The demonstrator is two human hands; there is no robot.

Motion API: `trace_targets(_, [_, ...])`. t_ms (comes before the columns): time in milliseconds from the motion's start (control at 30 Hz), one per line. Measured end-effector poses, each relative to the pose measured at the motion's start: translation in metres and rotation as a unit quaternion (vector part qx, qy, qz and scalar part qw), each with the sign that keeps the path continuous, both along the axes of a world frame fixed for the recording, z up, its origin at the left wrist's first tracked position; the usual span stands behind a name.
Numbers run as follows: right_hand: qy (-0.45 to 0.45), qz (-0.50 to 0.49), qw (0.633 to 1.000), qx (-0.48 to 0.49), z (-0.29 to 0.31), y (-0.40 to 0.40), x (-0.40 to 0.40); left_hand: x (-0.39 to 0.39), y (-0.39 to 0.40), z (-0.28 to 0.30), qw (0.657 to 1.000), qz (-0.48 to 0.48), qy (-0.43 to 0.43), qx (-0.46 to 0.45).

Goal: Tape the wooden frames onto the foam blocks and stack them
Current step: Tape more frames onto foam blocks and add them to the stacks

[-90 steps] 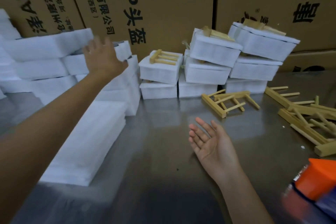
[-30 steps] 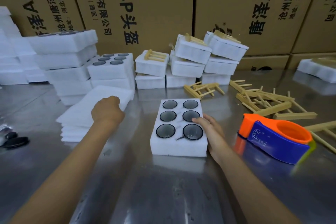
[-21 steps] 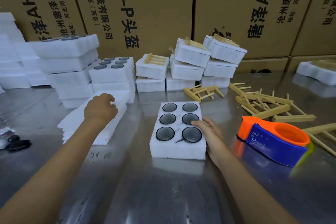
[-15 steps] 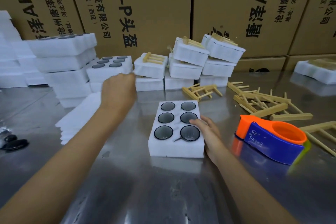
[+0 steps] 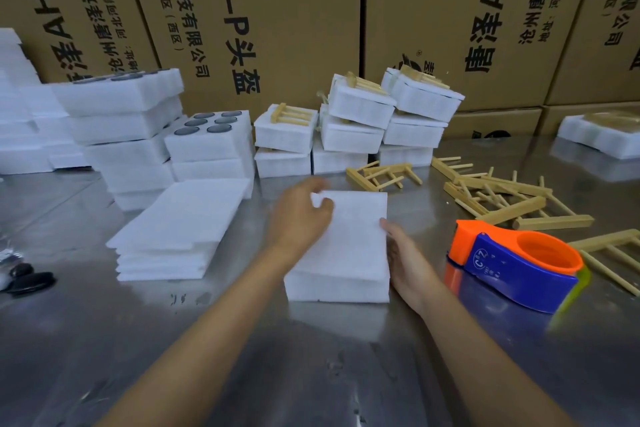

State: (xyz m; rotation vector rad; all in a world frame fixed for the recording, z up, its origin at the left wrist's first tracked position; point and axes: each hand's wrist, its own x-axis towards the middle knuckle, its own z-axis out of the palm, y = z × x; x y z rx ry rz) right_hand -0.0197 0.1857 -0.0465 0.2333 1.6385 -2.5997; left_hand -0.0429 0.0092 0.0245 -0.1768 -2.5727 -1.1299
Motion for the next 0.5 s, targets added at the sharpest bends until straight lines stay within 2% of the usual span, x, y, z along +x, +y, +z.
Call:
trace_targets(33, [0.000,0.000,1.000,0.006,-0.001,0.000,0.000,-0.008,-0.014,-0.002,0.999,0.018,-0.028,0.007])
trace_targets(100, [0.007,-0.005,1.000,0.005,-0.002,-0.001,0.000,-0.018,-0.034,-0.012,0.987,0.022,-0.154,0.046])
trace_targets(167, [0.008,-0.012,1.000,0.005,-0.001,-0.001,0.000,-0.016,-0.039,-0.029,0.956,-0.011,-0.263,0.127])
trace_targets(200, [0.008,-0.012,1.000,0.006,-0.001,-0.001,-0.001,-0.012,-0.037,-0.040,0.939,-0.033,-0.287,0.187])
trace_targets(267, [0.001,-0.014,1.000,0.013,-0.001,-0.002,0.000,-0.006,-0.032,-0.056,0.905,-0.045,-0.285,0.313])
trace_targets(333, [-0.010,-0.026,0.999,0.018,-0.001,-0.003,0.000,-0.005,-0.029,-0.062,0.887,-0.039,-0.267,0.374])
trace_targets(400, [-0.028,-0.039,0.998,0.030,0.001,-0.002,0.000,-0.002,-0.025,-0.058,0.885,-0.035,-0.267,0.379])
trace_targets(500, [-0.066,-0.032,0.994,0.081,0.010,0.003,-0.008,-0.001,-0.024,-0.053,0.912,-0.008,-0.256,0.321])
